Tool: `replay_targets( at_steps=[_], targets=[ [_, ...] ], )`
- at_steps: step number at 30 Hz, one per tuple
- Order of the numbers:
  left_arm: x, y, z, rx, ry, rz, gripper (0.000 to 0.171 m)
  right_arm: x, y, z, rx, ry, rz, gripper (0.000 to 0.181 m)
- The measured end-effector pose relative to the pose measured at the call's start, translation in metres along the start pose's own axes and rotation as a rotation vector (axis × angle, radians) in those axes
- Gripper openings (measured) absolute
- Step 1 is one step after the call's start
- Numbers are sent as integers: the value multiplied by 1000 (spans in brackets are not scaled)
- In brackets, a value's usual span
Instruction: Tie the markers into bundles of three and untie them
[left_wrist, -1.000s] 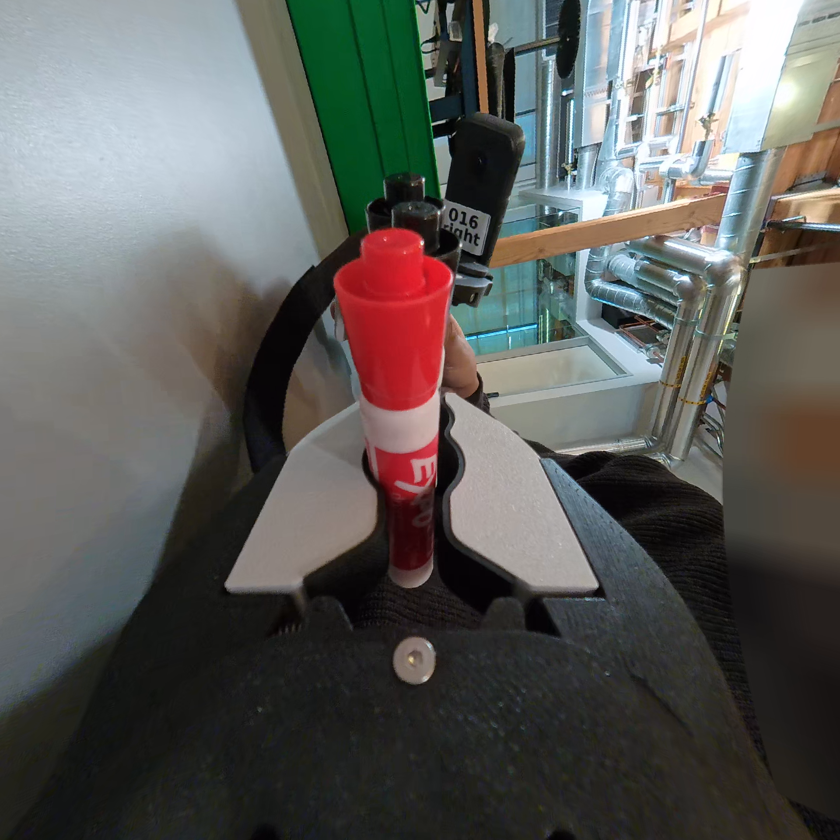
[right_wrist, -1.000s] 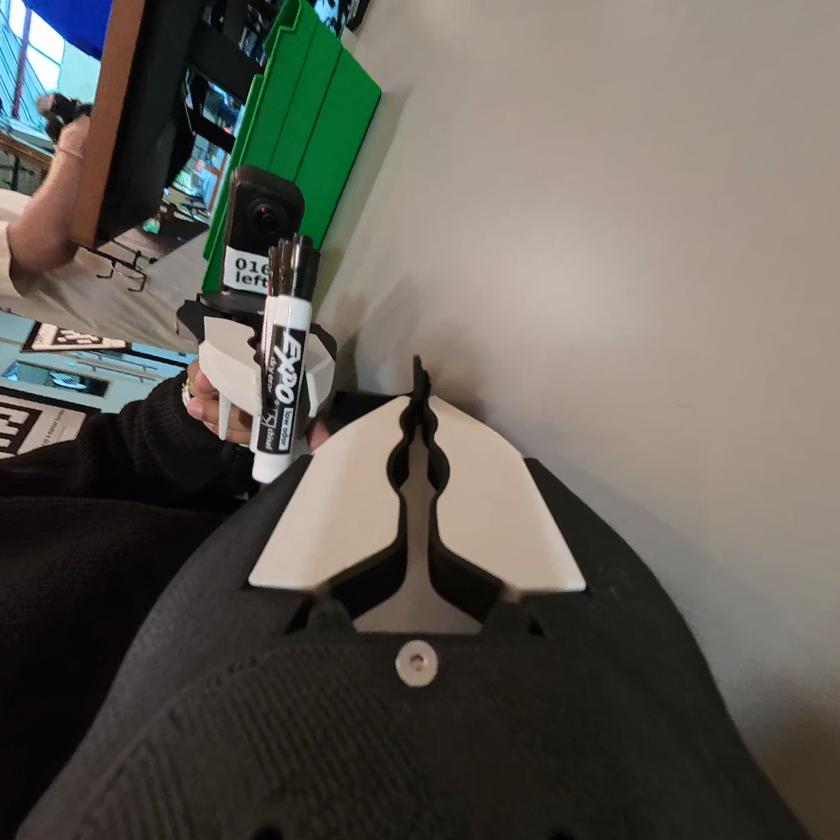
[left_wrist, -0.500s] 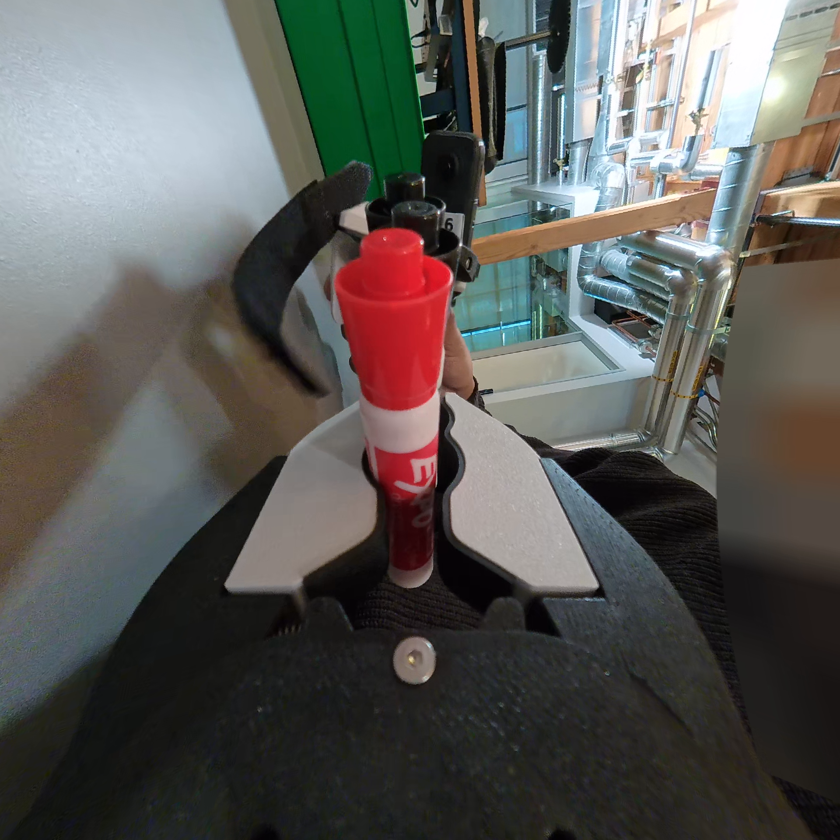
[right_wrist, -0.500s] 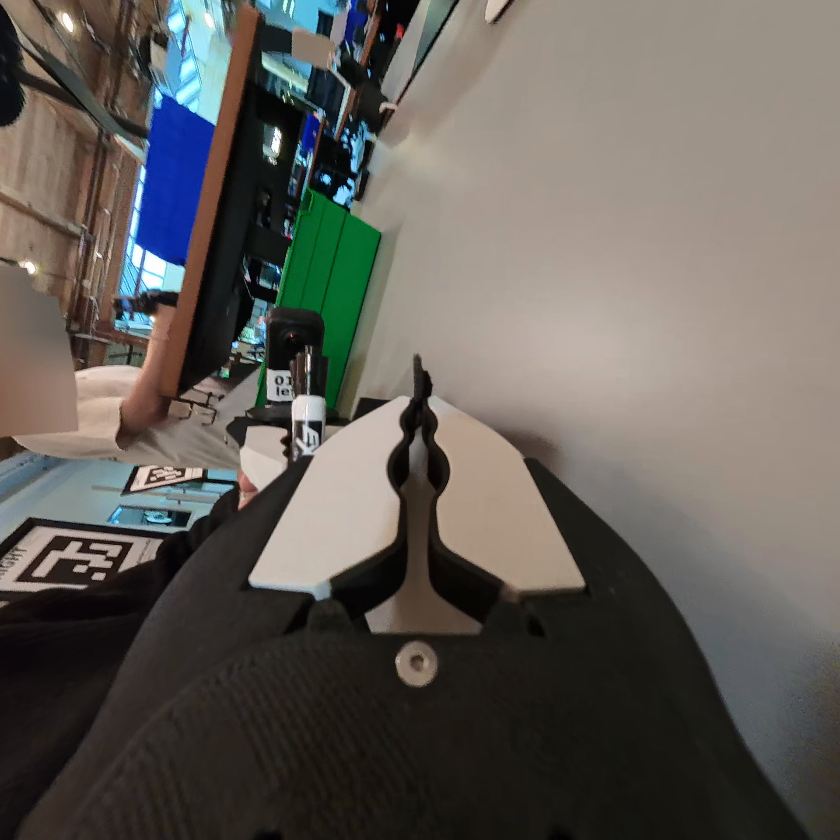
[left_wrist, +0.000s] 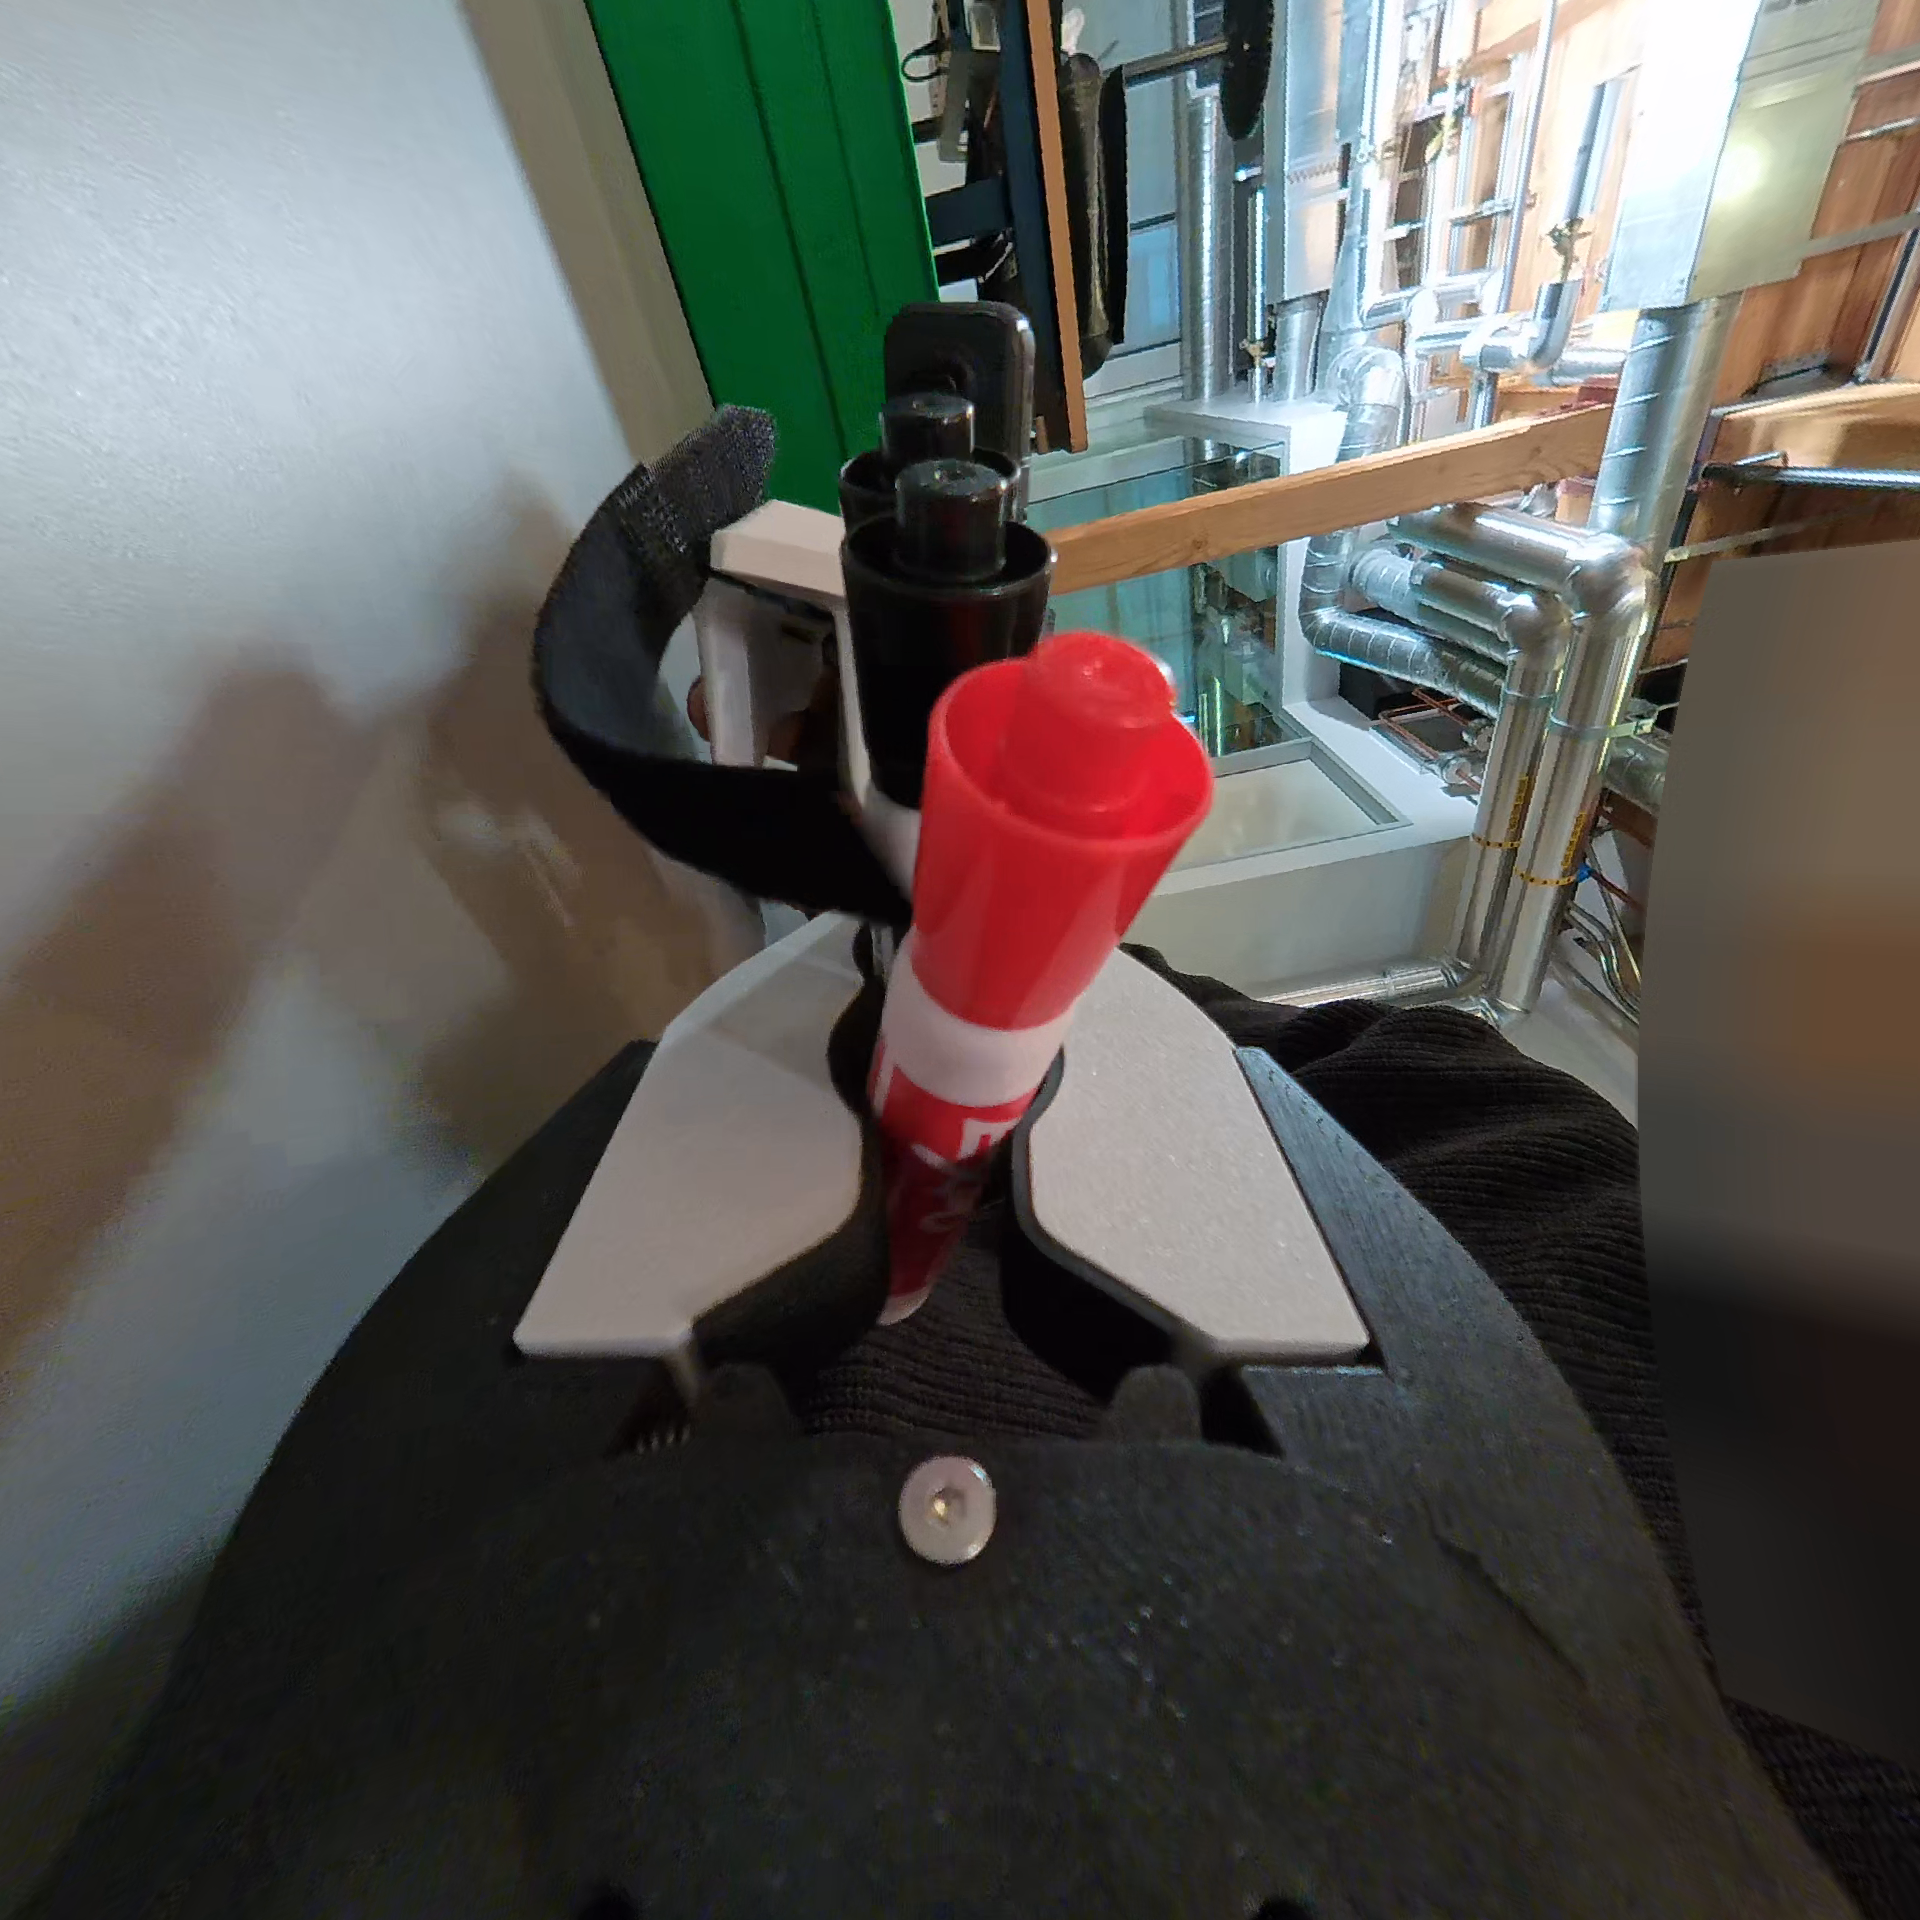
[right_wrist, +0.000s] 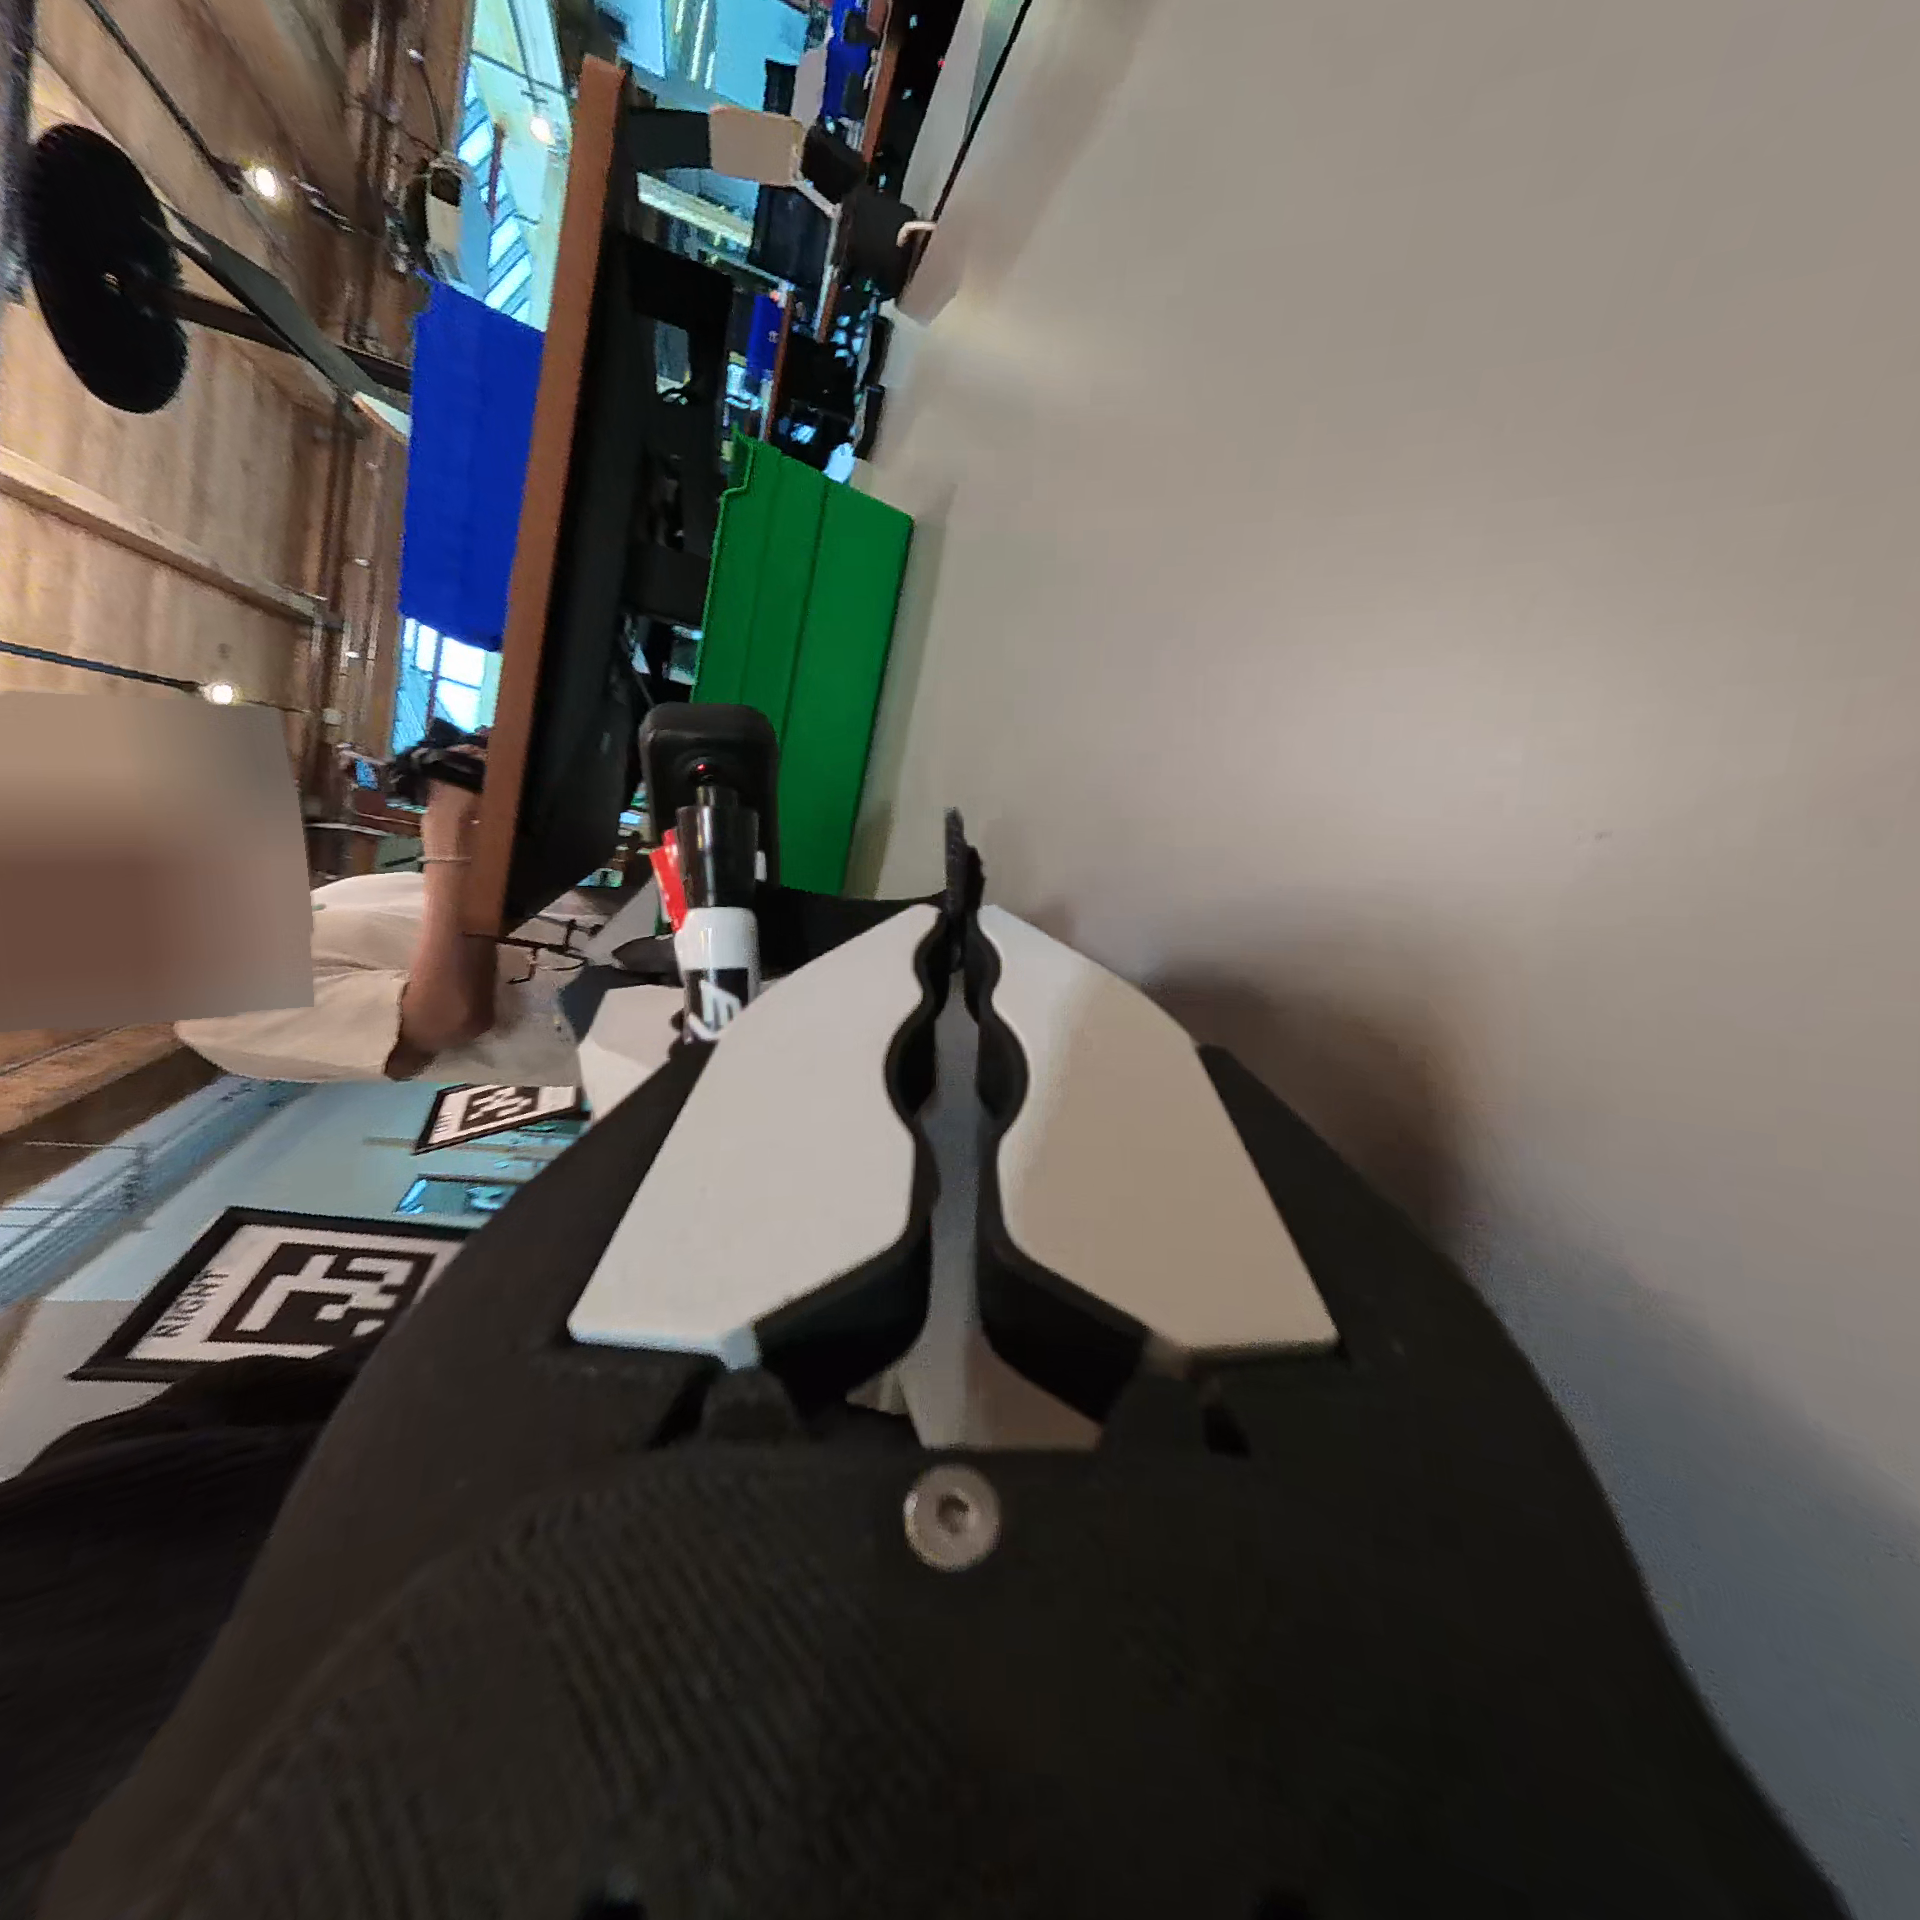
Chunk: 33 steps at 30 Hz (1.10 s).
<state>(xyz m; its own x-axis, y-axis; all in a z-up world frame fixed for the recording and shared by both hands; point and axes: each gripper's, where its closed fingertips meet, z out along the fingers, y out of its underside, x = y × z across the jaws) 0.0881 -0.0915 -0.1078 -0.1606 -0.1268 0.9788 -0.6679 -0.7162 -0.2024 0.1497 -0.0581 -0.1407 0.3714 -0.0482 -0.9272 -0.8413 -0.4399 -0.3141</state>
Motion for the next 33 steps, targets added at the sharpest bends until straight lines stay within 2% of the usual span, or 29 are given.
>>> replay_targets(
  at_steps=[5, 10, 15, 18, 24, 27, 33],
  targets=[
    [-2, -3, -2, 18, 9, -34, 20, 13, -10, -6, 42, 97, -51, 2],
    [-1, 0, 1, 6, 19, -47, 20, -2, 2, 6, 32, 16, -18, 2],
    [-3, 1, 2, 1, 16, -54, 20, -11, 20, 17, -28, -93, 112, 2],
    [-5, -1, 1, 14, 10, -65, 20, -11, 20, 16, -36, -123, 150, 2],
    [-12, -3, -2, 26, -25, -82, 20, 1, 23, 11, -90, -19, 52, 2],
    [-13, -4, -3, 29, -29, -87, 20, -4, 36, 13, -193, -36, 3, 18],
    [-13, -4, -4, 27, -36, -74, 20, -1, 28, 8, -193, 28, -155, 46]
  ],
)
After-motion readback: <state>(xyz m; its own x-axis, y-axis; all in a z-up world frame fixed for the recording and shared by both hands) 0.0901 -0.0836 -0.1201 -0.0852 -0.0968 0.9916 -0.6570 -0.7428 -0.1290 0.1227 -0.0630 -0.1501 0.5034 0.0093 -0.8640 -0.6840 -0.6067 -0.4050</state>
